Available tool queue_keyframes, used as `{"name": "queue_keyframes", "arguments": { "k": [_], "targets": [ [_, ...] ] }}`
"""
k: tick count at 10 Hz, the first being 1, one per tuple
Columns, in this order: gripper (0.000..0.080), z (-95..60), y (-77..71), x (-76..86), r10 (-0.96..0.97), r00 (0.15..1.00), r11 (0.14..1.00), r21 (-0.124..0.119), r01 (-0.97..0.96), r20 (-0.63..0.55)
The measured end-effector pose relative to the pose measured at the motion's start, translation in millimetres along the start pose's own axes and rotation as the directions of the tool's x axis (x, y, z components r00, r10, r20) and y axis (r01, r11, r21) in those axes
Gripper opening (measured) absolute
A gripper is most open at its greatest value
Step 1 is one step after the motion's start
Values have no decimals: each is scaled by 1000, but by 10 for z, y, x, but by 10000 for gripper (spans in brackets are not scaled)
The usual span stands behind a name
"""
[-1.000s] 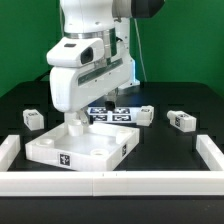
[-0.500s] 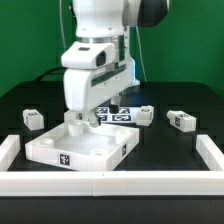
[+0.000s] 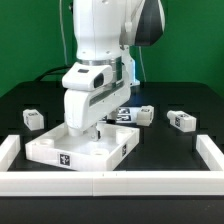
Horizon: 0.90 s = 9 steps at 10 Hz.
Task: Assemble square table
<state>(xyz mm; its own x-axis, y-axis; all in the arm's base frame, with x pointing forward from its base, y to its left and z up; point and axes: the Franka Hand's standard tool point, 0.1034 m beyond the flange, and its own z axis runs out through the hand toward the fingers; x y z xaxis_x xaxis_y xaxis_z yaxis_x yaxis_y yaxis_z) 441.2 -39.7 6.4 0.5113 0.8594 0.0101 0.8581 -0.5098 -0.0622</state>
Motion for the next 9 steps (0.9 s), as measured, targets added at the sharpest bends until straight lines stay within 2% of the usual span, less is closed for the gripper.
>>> {"name": "queue_keyframes", "arguments": {
  "k": [2, 3, 4, 9],
  "targets": [
    [233, 3, -2, -2, 0, 1000, 1000, 1, 0, 0],
    [233, 4, -3, -3, 0, 1000, 1000, 1, 0, 1],
    [71, 1, 1, 1, -1, 1000, 1000, -1, 1, 0],
    [52, -6, 17, 0, 1, 1000, 1000, -7, -1, -3]
  ]
}}
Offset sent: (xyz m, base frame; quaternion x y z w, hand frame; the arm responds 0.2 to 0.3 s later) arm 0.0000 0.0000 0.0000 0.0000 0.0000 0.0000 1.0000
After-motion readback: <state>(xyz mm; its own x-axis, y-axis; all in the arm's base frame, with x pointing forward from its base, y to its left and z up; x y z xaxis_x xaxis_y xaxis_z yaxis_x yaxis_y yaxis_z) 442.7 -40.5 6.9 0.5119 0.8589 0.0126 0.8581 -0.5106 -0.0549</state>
